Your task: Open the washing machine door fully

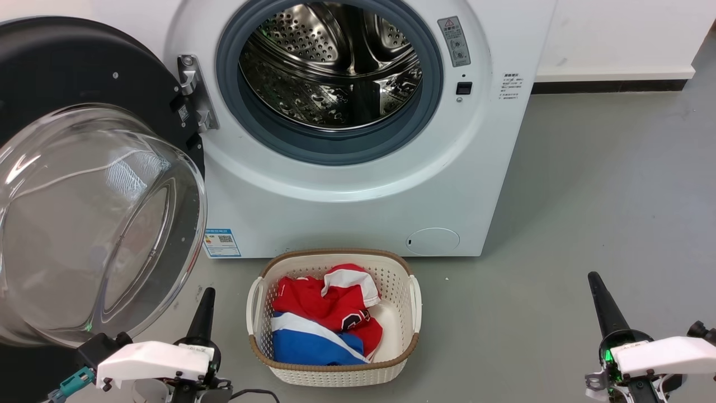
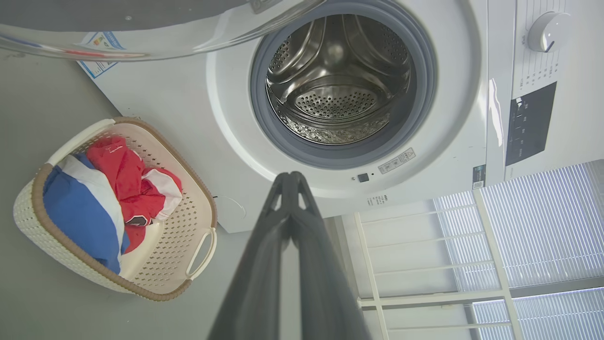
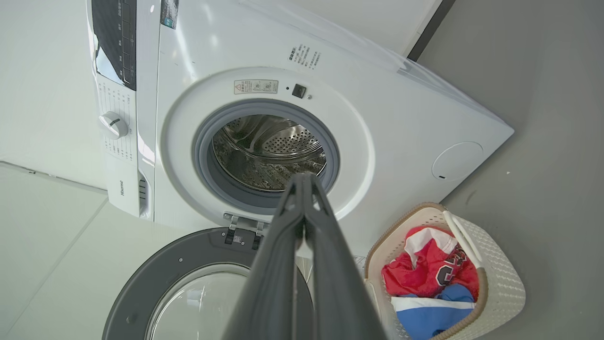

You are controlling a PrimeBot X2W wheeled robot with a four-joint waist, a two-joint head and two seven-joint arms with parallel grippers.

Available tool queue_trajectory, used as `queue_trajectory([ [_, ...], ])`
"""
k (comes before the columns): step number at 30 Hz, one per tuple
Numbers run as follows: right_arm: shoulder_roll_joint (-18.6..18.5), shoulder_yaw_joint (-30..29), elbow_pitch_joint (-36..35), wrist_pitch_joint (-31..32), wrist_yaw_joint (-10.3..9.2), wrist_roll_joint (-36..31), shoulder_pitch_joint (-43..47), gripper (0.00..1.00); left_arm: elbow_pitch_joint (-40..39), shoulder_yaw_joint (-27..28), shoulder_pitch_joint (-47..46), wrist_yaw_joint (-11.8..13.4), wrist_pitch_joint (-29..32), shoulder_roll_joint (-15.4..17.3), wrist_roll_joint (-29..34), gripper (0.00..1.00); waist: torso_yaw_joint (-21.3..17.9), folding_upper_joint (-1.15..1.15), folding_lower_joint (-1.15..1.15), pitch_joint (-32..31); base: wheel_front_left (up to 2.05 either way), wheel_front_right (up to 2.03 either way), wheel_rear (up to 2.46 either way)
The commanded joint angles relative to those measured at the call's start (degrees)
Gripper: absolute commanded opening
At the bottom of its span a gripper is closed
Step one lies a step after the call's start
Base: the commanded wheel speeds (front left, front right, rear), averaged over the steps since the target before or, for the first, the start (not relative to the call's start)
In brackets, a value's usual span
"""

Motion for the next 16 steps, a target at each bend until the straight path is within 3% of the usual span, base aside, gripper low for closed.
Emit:
queue_trajectory([
  [1, 0.0, -0.2, -0.1, 0.3, 0.01, 1.7, -1.3, 0.00, -0.7, 0.6, -1.3, -0.5, 0.4, 0.0, -1.3, 0.00, 0.0, 0.00, 0.00, 0.0, 0.00, 0.00, 0.00],
  [16, 0.0, -0.4, 0.6, 1.3, 0.00, 9.0, -2.3, 0.00, -1.1, 2.4, -1.5, -1.7, 2.3, -0.8, -7.6, 0.00, 0.2, 0.00, 0.00, 0.5, 0.00, 0.00, 0.00],
])
